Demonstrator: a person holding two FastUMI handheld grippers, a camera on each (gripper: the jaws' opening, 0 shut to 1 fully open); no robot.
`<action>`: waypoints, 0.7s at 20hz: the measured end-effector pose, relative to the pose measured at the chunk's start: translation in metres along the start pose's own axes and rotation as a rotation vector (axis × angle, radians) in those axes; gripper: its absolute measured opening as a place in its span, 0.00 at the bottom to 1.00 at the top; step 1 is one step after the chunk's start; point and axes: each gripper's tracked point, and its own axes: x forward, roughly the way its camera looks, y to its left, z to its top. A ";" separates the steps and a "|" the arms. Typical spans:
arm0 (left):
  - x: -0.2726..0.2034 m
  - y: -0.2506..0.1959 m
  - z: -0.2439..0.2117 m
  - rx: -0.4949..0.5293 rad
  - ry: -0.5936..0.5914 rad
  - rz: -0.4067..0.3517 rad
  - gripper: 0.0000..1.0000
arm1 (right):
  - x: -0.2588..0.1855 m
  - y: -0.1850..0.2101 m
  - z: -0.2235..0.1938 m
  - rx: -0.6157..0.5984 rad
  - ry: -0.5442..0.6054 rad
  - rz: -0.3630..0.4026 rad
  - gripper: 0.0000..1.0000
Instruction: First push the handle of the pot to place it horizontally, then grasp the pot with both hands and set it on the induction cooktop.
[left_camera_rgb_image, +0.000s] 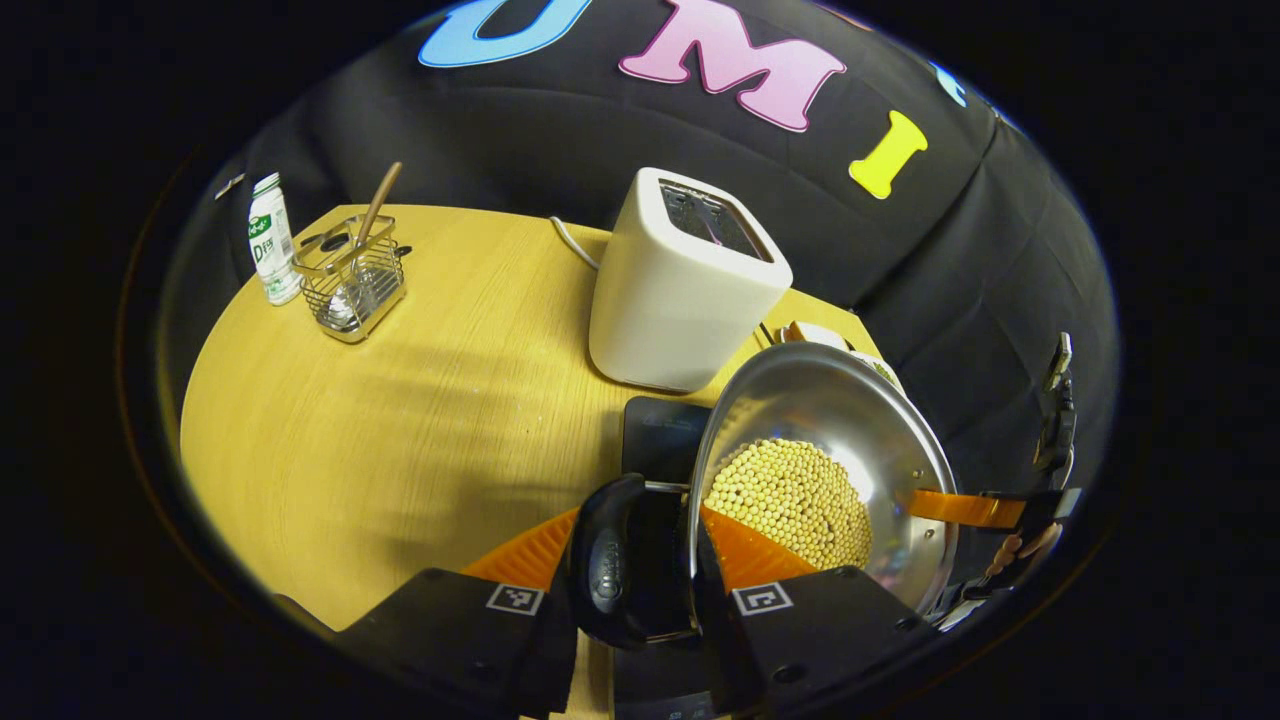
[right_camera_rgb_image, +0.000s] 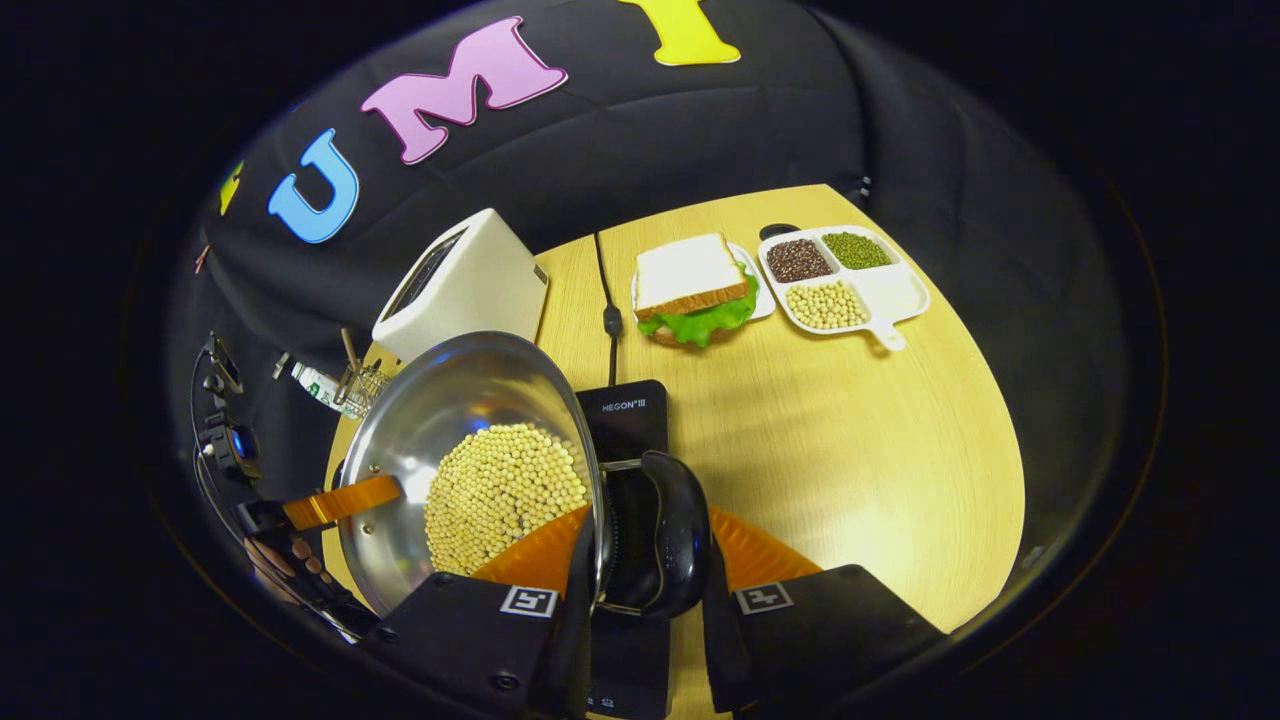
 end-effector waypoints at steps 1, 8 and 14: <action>0.001 0.002 -0.001 -0.006 -0.004 -0.002 0.54 | 0.000 0.001 0.005 -0.003 -0.017 0.006 0.49; 0.003 0.007 -0.001 -0.019 -0.007 -0.002 0.55 | 0.005 0.004 0.007 0.003 -0.026 0.029 0.50; 0.004 0.009 -0.002 -0.013 0.008 0.025 0.58 | 0.005 0.006 0.008 -0.008 -0.031 0.045 0.53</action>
